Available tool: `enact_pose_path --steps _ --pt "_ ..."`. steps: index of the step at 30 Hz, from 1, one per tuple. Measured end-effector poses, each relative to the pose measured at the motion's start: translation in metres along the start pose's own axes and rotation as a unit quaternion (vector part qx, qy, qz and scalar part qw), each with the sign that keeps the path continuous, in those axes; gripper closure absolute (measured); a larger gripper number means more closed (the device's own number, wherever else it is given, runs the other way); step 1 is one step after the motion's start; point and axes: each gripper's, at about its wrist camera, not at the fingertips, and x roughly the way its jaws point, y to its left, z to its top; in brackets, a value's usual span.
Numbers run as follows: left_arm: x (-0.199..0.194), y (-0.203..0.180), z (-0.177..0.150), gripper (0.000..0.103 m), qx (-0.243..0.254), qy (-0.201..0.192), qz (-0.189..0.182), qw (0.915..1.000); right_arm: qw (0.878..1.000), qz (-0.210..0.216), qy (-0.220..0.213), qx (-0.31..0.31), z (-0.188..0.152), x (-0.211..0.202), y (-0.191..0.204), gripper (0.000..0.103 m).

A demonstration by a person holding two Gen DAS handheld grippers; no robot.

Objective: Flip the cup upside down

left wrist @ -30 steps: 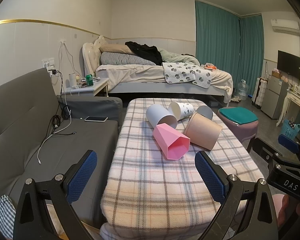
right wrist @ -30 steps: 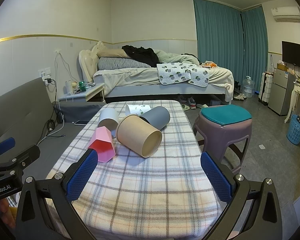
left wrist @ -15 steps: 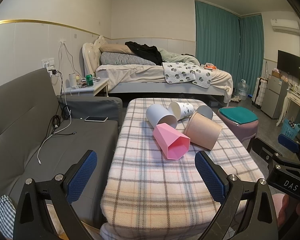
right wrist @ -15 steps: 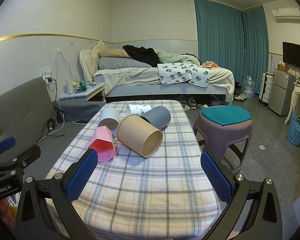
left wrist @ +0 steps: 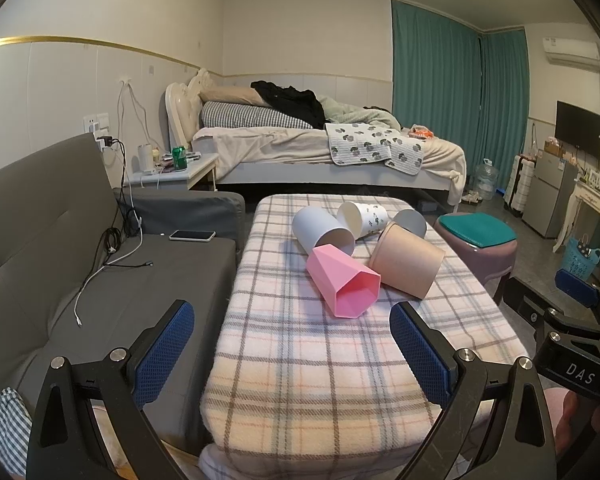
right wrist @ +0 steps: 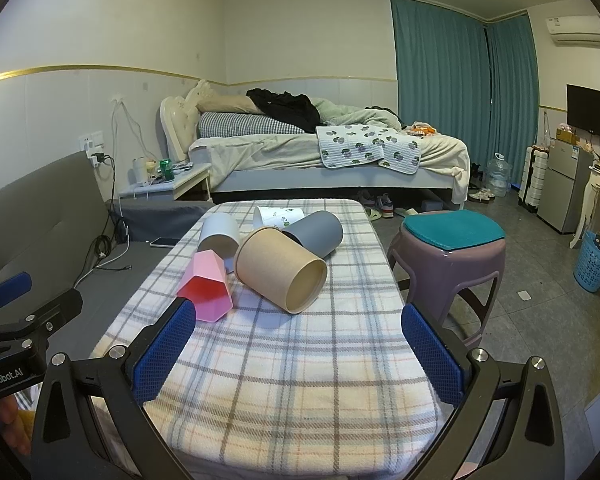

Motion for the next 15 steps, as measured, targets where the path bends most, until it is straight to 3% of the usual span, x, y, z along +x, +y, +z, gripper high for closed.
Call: enact_pose_path --steps 15 --pt "0.0007 0.0003 -0.0006 0.002 0.001 0.0 -0.001 1.0 1.0 0.0 0.001 -0.001 -0.0027 0.0011 0.0017 0.0"
